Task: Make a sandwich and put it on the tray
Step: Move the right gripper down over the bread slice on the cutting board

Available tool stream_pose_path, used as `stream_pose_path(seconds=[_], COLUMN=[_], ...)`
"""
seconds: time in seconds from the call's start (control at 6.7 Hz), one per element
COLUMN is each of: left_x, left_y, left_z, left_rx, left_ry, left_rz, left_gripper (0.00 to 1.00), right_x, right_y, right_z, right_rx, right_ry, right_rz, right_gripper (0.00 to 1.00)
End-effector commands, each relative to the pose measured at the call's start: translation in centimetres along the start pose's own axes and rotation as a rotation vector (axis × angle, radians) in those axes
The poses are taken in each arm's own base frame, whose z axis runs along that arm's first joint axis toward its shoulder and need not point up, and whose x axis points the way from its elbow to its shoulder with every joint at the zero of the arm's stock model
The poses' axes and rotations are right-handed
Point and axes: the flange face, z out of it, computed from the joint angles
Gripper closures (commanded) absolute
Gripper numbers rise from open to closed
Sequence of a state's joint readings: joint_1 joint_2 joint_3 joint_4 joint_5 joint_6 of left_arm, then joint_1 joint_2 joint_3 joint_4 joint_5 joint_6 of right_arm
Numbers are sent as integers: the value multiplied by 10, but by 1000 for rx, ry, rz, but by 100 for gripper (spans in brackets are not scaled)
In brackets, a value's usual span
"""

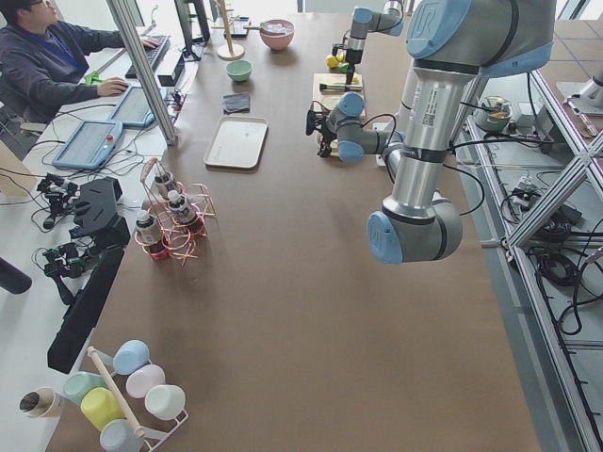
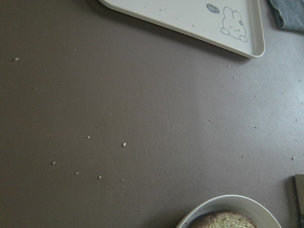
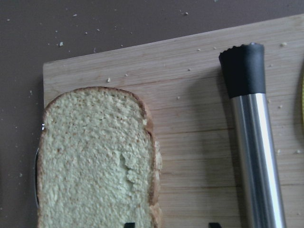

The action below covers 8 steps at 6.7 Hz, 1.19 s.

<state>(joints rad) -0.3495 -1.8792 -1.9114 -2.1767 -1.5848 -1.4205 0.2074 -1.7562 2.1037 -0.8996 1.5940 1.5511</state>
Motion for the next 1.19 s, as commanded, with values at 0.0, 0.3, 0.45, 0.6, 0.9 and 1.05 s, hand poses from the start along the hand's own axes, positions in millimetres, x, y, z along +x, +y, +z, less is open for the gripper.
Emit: stream_pose_path(seconds=[0.0, 0.3, 0.45, 0.6, 0.9, 1.05], left_x=[0, 0, 0, 0, 0, 1], left_y=[0, 0, 1, 0, 1, 1], left_z=[0, 0, 0, 0, 1, 1], left_rx=[0, 0, -3, -1, -1, -3], left_ry=[0, 0, 0, 0, -1, 0], left_rz=[0, 0, 0, 1, 2, 2], left_gripper=[2, 2, 2, 2, 2, 2], right_x=[-12, -13, -12, -12, -14, -16], right_y=[5, 12, 15, 16, 17, 17], right_z=[11, 14, 17, 18, 17, 15], right_rx=[9, 10, 13, 12, 10, 10], right_ry=[-18, -17, -12, -11, -17, -21], right_rz=[4, -6, -10, -12, -10, -10], right_gripper=[40, 40, 40, 42, 89, 100])
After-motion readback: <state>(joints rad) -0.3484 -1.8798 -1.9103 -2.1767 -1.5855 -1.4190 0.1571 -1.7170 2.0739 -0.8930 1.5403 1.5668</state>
